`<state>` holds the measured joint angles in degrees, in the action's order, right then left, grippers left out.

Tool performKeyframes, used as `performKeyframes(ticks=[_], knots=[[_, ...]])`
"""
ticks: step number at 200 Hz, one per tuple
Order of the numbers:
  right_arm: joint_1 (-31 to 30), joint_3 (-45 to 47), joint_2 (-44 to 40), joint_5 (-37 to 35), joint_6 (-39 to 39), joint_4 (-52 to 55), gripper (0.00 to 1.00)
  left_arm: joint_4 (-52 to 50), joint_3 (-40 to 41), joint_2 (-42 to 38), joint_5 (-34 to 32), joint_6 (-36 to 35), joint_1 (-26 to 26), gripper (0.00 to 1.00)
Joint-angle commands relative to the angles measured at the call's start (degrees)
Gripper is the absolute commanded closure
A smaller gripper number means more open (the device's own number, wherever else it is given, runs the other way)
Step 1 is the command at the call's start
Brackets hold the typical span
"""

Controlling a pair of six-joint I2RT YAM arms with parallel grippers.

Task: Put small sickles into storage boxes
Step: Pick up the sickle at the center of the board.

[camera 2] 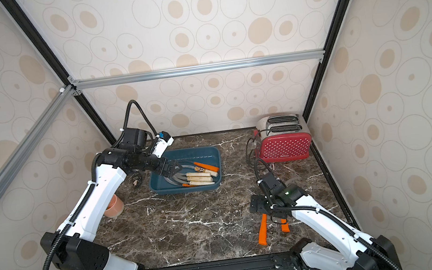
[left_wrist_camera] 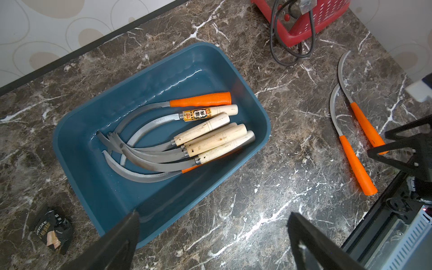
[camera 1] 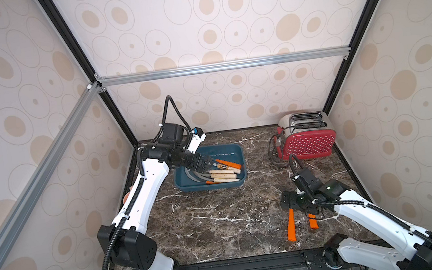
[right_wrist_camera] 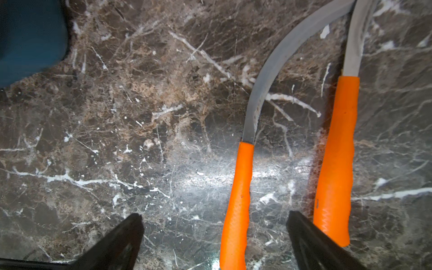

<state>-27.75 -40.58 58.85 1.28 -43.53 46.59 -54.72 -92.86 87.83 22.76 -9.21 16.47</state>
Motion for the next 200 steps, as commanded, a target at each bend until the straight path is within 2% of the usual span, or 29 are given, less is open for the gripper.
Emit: performKeyframes(ticks=[1,21,57,111,128,137,200], knots=[[-0.31,2.02,0.79,1.05,-1.59,0.17,0.00,0.05,0.12,-0.58,-0.13,-0.28,0.11,0.01],[-0.33,1.93,1.97,1.45,-0.91,0.69,0.04,-0.03,0.06,-0.31,-0.37,-0.45,0.14,0.01],[-0.29,0.56,4.10,1.57,-0.24,0.80,0.22,-1.08,-2.05,1.82,-2.92,-1.25,0.13,0.01],[-0.36,-1.94,8.54,0.24,2.04,-0.25,0.45,-0.61,-0.36,2.16,-6.51,-2.56,0.11,0.01],[-0.30,-1.90,9.42,0.47,2.56,-1.48,0.45,-0.51,-0.05,2.39,-6.93,-2.55,0.13,0.01],[-0.35,-2.56,10.00,-1.04,2.75,-0.67,0.42,-0.45,-0.04,2.49,-7.12,-2.73,0.14,0.01],[0.64,-5.04,9.65,-10.31,1.28,3.38,0.41,-0.87,-3.44,6.11,-6.76,-1.96,0.10,0.01]])
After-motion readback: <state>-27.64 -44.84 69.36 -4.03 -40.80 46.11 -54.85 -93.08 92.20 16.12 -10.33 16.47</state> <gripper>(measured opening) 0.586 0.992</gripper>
